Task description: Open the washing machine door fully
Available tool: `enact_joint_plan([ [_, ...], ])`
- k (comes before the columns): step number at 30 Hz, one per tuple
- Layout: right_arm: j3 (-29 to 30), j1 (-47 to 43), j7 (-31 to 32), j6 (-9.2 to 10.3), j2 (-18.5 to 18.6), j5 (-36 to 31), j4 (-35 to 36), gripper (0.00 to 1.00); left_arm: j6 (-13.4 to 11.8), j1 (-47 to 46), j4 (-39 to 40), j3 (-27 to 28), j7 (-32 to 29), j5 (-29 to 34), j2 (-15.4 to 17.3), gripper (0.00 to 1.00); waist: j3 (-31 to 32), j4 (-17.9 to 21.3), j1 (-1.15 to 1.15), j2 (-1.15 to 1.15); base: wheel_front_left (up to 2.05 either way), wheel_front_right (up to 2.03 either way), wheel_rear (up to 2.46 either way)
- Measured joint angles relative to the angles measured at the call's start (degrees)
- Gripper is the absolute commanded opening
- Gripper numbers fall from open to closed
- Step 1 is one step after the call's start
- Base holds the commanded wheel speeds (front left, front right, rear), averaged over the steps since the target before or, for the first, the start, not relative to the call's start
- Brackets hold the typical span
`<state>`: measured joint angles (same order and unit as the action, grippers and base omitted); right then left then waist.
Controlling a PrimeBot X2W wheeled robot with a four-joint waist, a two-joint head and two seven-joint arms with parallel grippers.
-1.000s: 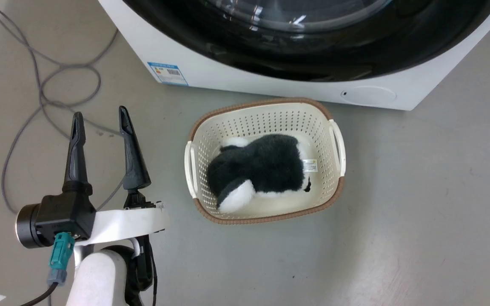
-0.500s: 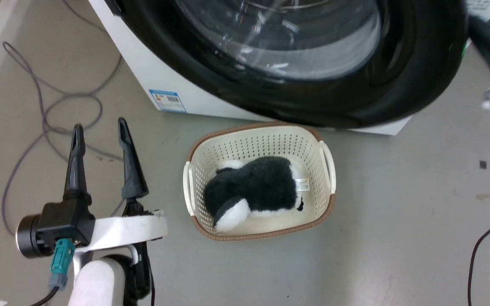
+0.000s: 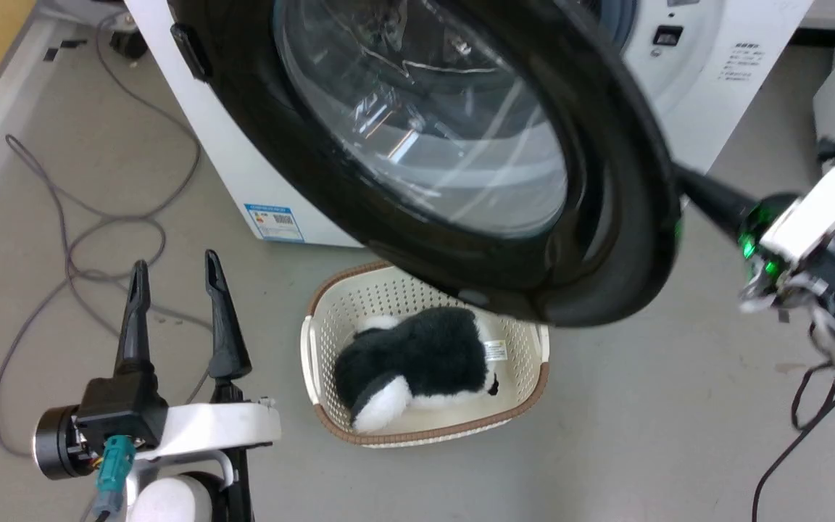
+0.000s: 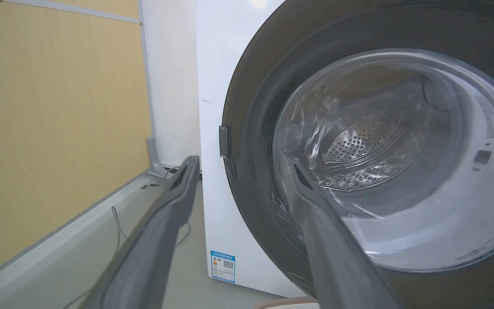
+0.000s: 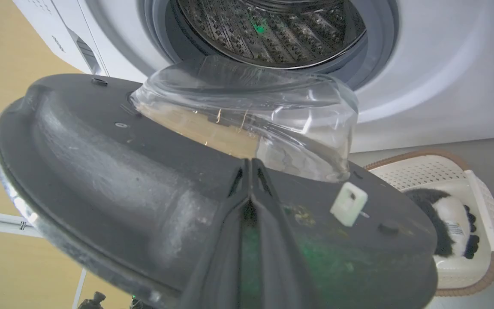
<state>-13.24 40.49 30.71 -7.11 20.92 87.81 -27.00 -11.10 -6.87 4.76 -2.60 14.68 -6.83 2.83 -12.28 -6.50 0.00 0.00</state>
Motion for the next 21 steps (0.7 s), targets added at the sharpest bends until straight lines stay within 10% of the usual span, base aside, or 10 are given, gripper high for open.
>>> enact_joint_plan([
  [21, -9.4, -17.6, 0.9, 0.01, -6.0, -0.5, 19.1, 0.0, 1.2, 4.1, -5.7, -0.4, 0.0, 4.7, 0.0, 1.0, 5.9, -0.1, 0.0, 0.0, 0.0, 0.0, 0.0],
])
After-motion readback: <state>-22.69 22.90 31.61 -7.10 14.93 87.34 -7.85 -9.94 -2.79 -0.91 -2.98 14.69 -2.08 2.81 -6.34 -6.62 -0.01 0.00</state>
